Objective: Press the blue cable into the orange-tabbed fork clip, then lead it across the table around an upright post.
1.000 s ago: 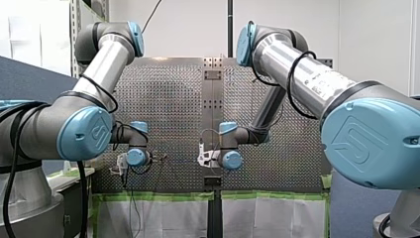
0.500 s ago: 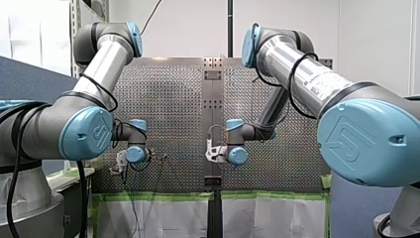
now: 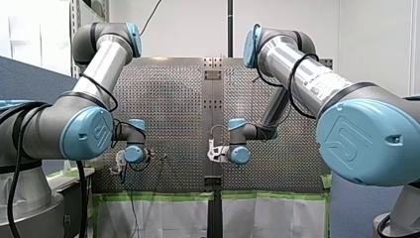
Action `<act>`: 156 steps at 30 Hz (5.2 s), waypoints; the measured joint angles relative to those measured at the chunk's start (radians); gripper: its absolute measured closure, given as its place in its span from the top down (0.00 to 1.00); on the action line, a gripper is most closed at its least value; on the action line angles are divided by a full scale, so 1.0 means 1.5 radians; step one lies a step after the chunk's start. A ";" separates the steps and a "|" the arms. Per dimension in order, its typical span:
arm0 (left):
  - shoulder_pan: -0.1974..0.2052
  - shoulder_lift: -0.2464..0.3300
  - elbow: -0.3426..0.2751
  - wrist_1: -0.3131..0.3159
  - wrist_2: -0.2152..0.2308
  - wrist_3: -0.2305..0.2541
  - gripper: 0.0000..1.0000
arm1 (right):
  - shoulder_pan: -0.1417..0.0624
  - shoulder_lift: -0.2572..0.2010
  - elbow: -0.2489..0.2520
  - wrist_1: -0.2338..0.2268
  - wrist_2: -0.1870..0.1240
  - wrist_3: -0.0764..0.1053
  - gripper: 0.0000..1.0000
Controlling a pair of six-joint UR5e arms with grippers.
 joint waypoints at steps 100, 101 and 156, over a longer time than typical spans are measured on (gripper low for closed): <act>-0.109 0.066 -0.251 0.154 0.002 0.039 1.00 | -0.003 0.002 0.000 0.037 0.000 -0.004 0.00; -0.109 0.063 -0.250 0.155 0.001 0.039 1.00 | -0.003 0.002 0.000 0.037 0.001 -0.005 0.00; -0.123 0.059 -0.202 0.124 -0.031 0.063 1.00 | -0.006 0.007 0.000 0.036 0.000 -0.007 0.00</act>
